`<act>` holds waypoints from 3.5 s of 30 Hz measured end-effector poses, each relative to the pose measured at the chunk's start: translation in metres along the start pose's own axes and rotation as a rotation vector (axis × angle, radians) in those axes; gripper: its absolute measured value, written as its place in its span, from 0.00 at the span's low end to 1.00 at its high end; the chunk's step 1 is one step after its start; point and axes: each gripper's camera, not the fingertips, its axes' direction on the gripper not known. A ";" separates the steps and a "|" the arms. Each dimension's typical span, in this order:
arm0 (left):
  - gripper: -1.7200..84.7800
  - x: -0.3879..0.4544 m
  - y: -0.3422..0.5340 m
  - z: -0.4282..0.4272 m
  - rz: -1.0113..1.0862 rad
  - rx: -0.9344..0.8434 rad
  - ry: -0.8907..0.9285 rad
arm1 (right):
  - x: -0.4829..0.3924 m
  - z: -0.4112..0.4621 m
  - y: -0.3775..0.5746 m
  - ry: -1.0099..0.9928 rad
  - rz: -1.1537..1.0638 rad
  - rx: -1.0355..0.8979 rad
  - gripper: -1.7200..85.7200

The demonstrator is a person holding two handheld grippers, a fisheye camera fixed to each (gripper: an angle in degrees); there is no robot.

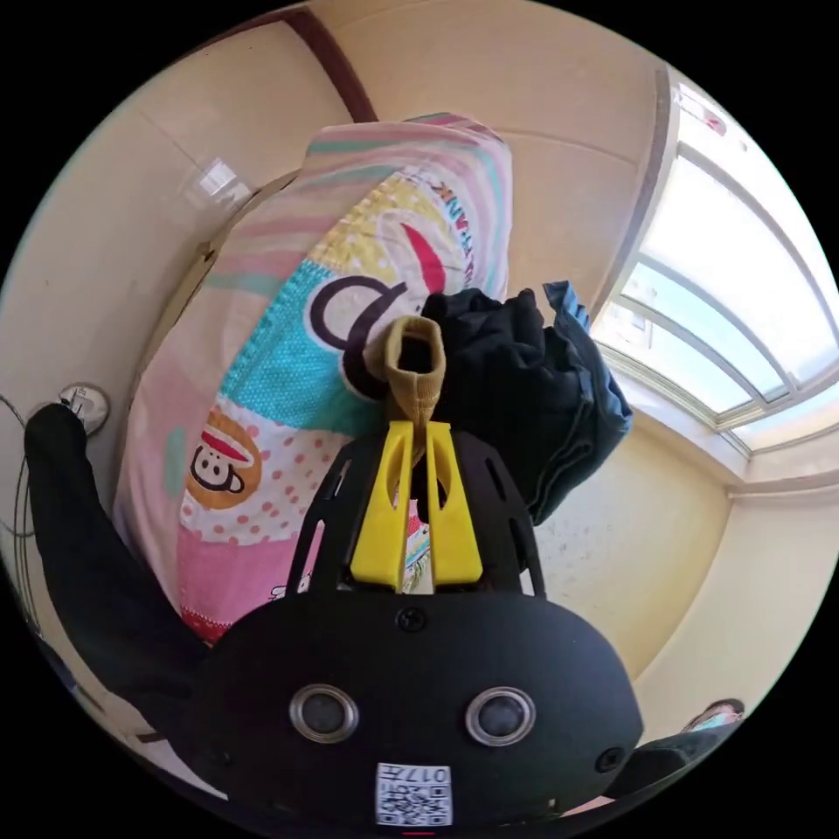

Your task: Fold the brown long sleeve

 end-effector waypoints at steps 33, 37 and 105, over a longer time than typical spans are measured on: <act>0.12 -0.073 0.538 0.290 1.134 -1.274 -0.746 | 0.055 -0.055 -0.027 0.156 0.007 -0.347 0.10; 0.14 -0.102 0.445 0.235 0.998 -1.168 -0.983 | 0.054 -0.010 -0.031 0.375 -0.021 -0.543 0.12; 0.06 0.133 0.189 0.170 0.418 -1.573 0.110 | 0.040 -0.218 0.052 -0.225 -0.321 -0.263 0.05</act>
